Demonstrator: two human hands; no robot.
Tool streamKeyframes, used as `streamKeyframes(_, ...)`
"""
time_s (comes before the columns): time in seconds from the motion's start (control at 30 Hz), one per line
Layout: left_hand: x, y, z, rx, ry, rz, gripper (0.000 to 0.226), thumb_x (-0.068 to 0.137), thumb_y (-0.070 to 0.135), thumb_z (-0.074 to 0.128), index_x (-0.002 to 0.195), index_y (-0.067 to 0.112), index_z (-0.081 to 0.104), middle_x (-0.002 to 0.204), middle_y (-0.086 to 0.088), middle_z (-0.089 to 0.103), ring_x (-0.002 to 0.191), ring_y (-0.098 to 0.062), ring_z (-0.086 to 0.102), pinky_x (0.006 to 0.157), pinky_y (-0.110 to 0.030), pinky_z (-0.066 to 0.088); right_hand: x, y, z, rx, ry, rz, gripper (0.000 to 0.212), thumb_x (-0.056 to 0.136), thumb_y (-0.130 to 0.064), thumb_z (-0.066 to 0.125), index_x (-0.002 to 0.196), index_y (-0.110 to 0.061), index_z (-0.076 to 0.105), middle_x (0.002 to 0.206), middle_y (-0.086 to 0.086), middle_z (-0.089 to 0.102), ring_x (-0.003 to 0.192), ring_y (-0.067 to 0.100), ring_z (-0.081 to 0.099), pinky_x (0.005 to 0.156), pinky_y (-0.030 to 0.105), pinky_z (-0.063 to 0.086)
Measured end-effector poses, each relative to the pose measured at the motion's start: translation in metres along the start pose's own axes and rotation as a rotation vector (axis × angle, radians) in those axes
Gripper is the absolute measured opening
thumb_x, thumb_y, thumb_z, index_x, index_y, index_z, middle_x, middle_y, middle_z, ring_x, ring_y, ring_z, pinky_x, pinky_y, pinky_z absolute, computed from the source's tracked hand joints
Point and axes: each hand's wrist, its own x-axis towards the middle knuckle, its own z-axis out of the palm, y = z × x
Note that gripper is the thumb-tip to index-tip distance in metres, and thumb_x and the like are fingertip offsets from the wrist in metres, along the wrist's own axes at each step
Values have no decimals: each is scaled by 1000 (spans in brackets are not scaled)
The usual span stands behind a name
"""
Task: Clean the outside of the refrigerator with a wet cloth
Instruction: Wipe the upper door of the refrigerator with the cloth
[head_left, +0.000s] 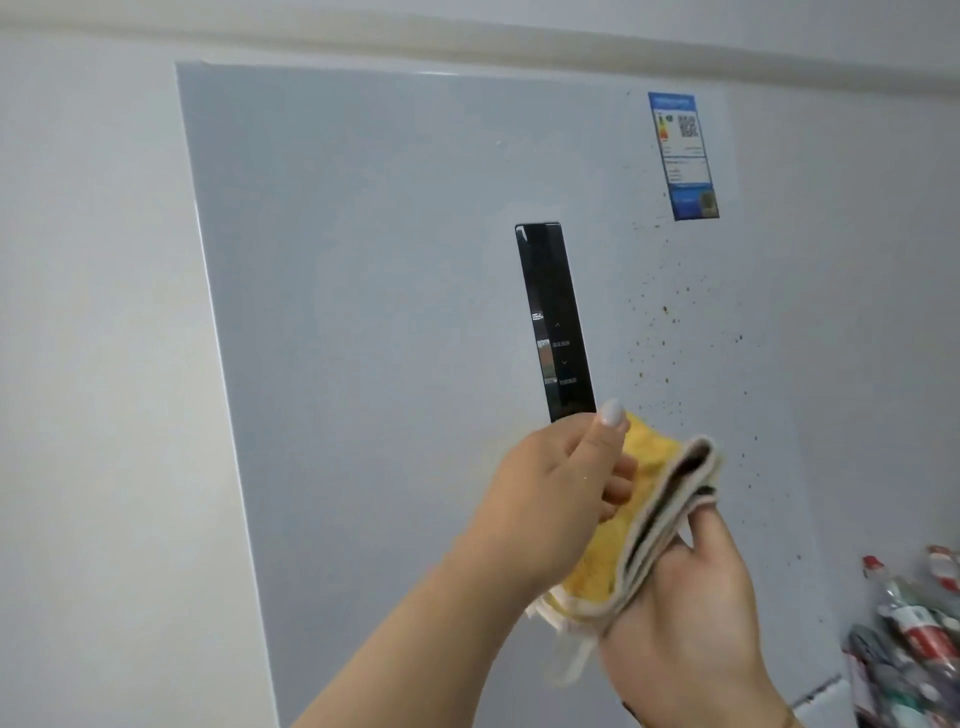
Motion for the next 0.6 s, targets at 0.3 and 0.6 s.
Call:
streamKeyframes(0.3,28,-8,-62,553,468,303,78,84,70,5,145,36,40,153,17,33,144,4,11,120,-25,1,33,37,-32,-1567,-15,-994,61,89,-68,28,142,-38,34,152,-4,31,140,19,31,106,42,32)
streamKeyframes(0.6,61,-2,-73,644,415,258,95,75,75,-15,153,34,19,161,18,6,139,14,-16,111,-30,-30,108,65,-11,-2100,86,-1104,60,97,-57,18,152,-33,16,158,9,19,146,32,13,107,57,18)
